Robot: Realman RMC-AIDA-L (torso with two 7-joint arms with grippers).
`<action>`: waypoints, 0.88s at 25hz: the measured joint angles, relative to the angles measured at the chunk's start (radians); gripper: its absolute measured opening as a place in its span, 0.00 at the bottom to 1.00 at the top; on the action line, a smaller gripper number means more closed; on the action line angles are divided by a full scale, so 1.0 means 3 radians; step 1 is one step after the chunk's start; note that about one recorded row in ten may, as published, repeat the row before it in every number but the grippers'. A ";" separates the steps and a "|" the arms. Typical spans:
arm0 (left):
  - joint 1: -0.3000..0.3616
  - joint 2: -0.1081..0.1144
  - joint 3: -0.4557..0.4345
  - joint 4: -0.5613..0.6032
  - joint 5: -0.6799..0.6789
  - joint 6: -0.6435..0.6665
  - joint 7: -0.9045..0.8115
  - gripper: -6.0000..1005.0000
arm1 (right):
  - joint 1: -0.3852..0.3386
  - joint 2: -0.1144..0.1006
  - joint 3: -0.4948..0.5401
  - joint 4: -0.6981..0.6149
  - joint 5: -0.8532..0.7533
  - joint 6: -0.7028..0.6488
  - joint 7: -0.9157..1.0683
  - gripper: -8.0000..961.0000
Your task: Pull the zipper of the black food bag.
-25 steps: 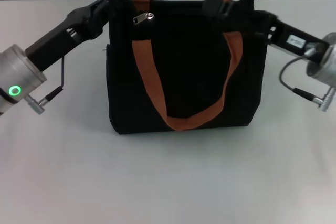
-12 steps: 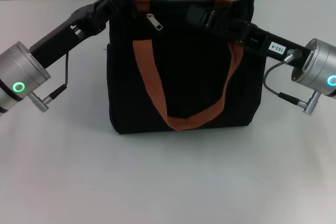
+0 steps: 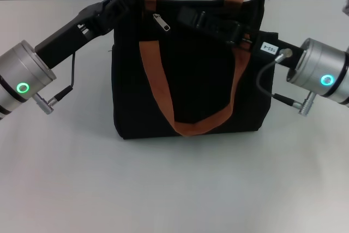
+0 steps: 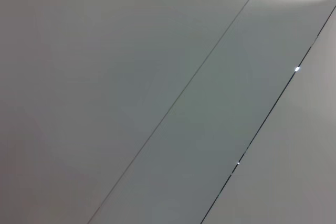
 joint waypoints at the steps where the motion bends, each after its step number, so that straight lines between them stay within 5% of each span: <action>1: -0.0011 0.0000 0.0000 0.0000 -0.0001 0.0000 -0.0005 0.03 | 0.0021 0.0001 -0.0001 0.0032 0.0000 0.0006 -0.0020 0.73; 22: -0.0232 0.0000 0.0097 -0.0023 0.0008 0.0076 -0.0057 0.03 | 0.0051 0.0003 -0.0067 0.0092 0.0006 -0.0112 -0.0113 0.73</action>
